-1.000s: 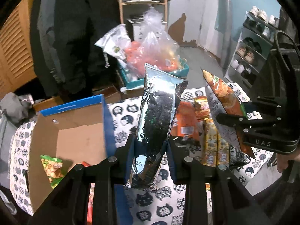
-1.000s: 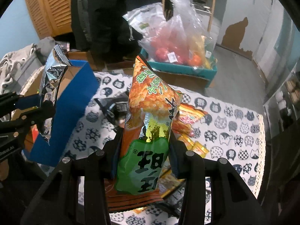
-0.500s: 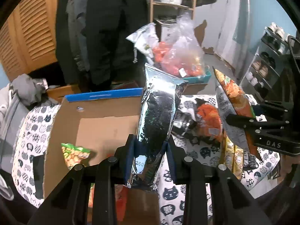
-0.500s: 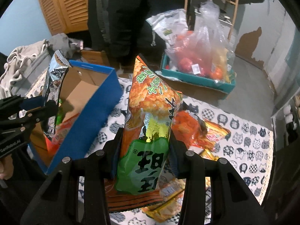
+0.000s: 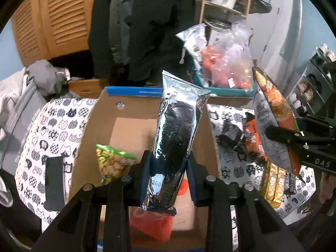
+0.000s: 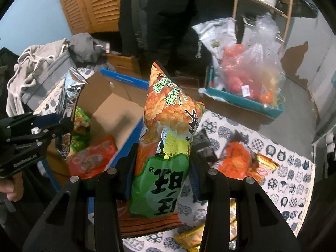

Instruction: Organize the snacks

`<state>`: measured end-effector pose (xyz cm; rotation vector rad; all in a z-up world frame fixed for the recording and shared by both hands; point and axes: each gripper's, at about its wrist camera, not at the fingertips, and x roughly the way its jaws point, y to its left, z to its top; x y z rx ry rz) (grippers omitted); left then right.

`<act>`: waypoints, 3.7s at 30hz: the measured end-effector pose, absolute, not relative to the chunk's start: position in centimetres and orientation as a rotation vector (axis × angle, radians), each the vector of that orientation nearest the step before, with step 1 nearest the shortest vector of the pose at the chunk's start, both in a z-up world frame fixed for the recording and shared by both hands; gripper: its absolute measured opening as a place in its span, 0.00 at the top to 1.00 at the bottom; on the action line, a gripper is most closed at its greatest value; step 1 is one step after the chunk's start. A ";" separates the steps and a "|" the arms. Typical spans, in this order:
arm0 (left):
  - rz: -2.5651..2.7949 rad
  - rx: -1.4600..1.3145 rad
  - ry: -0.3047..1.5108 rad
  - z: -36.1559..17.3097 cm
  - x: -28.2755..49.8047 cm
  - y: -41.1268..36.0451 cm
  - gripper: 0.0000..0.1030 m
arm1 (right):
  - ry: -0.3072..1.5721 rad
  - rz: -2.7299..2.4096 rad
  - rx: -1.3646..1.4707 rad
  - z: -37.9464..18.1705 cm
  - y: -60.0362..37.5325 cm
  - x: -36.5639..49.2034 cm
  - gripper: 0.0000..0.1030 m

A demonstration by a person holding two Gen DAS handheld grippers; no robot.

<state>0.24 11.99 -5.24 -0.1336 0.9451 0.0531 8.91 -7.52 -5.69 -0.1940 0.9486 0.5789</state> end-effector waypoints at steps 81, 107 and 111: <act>-0.021 -0.064 0.969 -4.3 0.3 8.2 0.29 | 1.042 0.549 -0.152 -8.6 -9.1 8.1 0.25; -0.225 0.054 1.085 -7.8 3.3 -3.8 0.29 | 1.147 0.221 0.030 -13.1 -25.8 7.7 0.24; -0.243 0.061 1.109 -8.7 3.7 -5.0 0.29 | 1.191 0.153 0.044 -15.0 -28.1 7.5 0.24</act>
